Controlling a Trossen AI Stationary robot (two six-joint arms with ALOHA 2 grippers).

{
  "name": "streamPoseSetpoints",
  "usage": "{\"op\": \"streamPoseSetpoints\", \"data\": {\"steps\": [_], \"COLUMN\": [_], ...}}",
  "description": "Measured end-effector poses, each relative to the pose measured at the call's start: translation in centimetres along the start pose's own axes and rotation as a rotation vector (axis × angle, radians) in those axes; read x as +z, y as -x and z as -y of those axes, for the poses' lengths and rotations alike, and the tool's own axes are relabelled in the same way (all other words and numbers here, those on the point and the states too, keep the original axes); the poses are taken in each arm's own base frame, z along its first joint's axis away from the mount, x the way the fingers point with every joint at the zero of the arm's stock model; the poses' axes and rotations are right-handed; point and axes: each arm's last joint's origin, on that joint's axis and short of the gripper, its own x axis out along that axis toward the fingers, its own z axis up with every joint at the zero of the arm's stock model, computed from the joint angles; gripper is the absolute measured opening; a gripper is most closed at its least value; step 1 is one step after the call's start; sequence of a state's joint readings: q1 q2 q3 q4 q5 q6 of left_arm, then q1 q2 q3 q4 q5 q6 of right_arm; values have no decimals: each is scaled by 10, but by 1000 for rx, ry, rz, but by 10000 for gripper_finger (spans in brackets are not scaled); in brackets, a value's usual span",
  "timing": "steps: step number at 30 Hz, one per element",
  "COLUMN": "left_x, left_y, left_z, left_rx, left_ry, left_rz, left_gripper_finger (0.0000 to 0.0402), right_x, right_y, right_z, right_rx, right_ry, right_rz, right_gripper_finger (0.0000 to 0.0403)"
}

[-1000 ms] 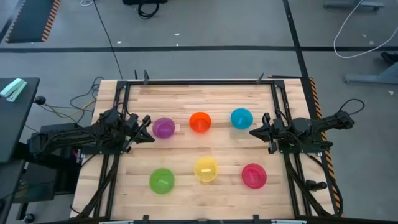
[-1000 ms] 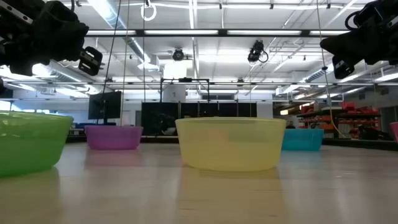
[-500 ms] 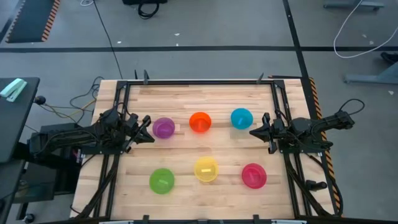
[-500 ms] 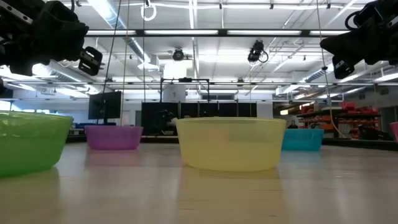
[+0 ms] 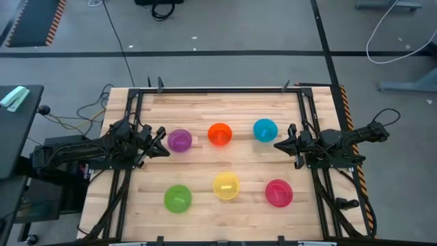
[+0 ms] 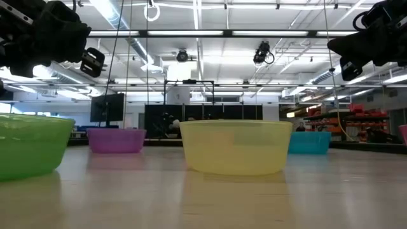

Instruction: Nest bowls inside each other

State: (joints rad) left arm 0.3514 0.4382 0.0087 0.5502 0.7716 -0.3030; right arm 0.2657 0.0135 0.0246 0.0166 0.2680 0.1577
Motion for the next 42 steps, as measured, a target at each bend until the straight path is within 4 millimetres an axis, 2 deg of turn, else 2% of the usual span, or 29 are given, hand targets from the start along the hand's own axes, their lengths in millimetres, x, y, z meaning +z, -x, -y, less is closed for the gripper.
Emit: {"op": "streamPoseSetpoints", "data": {"steps": [30, 33, 38, 42], "left_x": [1, 4, 13, 20], "left_y": [0, 0, 1, 2], "left_z": [0, 1, 4, 4], "left_rx": [5, -2, -25, 24], "left_ry": [-2, 49, 282, 434], "left_rz": [11, 35, 111, 222], "left_gripper_finger": [28, 34, 34, 27], "right_x": [0, 0, 0, 2], "right_y": [0, 0, 0, 0], "right_z": [0, 0, 0, 0], "right_rx": [0, 0, 0, 3], "right_ry": [0, 0, 0, -27], "right_rz": [0, 0, 0, 20], "right_gripper_finger": [22, 22, 22, 22]}}
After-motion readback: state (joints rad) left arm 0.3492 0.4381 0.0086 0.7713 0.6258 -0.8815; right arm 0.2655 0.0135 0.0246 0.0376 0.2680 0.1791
